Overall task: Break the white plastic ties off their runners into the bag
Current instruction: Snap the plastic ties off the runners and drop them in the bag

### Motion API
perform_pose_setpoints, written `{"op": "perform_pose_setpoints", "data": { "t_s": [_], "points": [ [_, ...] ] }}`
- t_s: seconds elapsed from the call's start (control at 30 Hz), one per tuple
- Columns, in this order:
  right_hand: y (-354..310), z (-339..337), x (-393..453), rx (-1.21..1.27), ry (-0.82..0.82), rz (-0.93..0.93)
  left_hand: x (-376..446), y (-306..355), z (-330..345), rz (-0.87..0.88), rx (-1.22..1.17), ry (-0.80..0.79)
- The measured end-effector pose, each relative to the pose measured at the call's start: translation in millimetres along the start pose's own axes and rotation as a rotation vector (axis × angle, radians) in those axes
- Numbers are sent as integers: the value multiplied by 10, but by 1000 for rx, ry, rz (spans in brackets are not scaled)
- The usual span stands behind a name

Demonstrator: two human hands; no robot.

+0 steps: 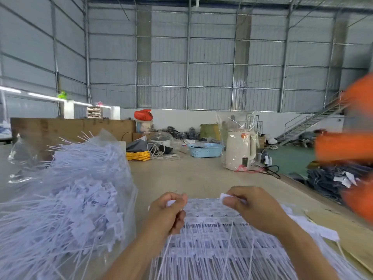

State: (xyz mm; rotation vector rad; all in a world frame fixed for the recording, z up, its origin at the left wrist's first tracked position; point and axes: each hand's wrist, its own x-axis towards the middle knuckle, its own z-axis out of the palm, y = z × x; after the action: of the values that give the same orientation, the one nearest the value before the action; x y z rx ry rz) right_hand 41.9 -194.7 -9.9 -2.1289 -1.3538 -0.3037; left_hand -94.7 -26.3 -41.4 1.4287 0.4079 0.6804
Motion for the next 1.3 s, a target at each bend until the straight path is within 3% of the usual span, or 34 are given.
{"op": "perform_pose_setpoints", "data": {
  "t_s": [0.1,0.17,0.23,0.3,0.47,0.6,0.7,0.83,1.0,1.3],
  "points": [
    [-16,-143,-56,-35,66,29,19,-75,52,55,-31,11],
    [-126,-176,-85,214,82,5,18,-119,123,94,-34,14],
    [-302,-77,-78,410,-16,-38,-11,-162,213,113,-56,-14],
    [-390,69,-50,434,-60,-74,-44,-182,291,82,-131,-42],
    [-368,287,17,462,51,3,-70,-184,386,-122,-440,-136],
    [-373,356,8,474,30,-51,-88,-271,374,-4,-191,-101],
    [-312,385,10,412,2,-10,-65,-292,350,95,-182,-4],
    [-260,385,-13,333,-238,43,-64,-270,305,153,-151,-4],
    [-279,406,1,287,-66,-20,-93,-219,290,96,-88,42],
    [-323,431,-10,331,-71,-37,-127,-104,278,70,-78,98]
  ]
}}
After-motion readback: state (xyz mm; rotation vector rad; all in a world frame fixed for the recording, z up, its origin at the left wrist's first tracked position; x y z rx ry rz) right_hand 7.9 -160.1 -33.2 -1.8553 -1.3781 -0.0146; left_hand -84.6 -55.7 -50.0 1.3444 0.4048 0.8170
